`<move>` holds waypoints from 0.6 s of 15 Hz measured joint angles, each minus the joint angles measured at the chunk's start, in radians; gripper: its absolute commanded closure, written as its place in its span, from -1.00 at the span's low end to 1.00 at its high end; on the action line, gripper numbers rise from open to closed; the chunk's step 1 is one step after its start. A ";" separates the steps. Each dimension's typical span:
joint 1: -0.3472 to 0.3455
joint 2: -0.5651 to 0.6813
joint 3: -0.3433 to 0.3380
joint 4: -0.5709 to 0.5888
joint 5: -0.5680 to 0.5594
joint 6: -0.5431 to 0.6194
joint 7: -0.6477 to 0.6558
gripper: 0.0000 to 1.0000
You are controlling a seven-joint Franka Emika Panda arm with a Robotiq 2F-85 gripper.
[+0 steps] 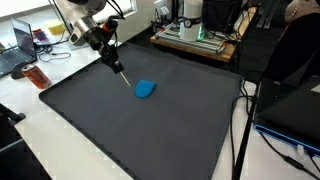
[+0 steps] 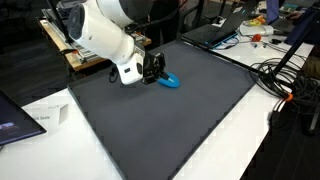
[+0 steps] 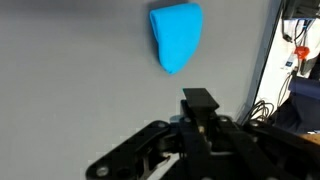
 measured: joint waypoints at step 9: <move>-0.119 0.096 -0.020 0.000 0.152 -0.102 -0.113 0.94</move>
